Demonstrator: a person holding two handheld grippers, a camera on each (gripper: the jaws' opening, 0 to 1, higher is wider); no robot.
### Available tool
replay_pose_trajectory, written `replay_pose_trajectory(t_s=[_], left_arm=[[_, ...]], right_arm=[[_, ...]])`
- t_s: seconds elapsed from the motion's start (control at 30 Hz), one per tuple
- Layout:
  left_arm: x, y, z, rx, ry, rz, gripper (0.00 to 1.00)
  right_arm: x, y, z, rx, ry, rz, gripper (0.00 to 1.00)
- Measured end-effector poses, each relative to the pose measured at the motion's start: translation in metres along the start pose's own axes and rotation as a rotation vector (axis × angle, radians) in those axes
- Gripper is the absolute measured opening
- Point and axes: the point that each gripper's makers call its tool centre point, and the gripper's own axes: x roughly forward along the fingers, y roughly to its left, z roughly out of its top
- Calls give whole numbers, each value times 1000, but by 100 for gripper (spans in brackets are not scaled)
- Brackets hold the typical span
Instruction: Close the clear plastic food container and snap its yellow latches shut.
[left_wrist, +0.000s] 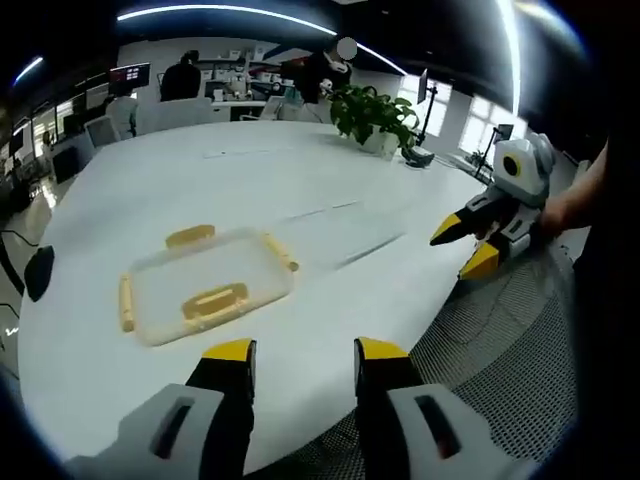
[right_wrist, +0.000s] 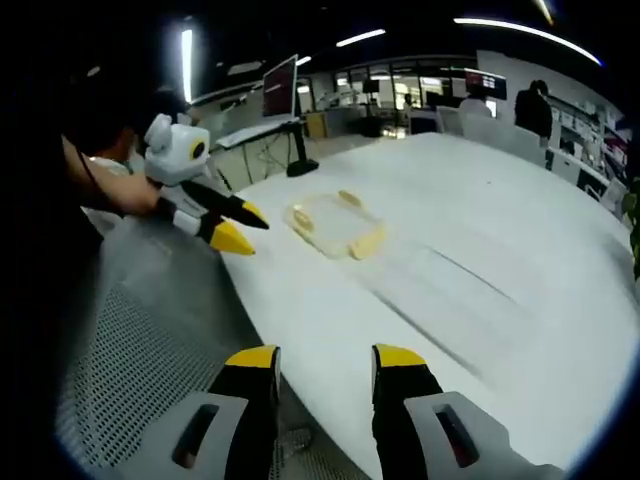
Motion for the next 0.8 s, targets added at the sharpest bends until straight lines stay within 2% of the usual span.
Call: replay_pose_trajectory(t_s=[0.3,0.4,0.57,0.8], left_arm=[[1,-3,-4,7,20,-13,37],[1,-4,-5,7,26,-17,37],[-2,-4,2,4,-4,-20,35],[0,-6,0,7,1,-28,38]], right_arm=[[0,0,0,9,-1,5,35],[-2,-3,1,3,-4,-15,31],[-1,0,2,-5,-12,4,34],[-3,-2,6,9,-33,-3,35]])
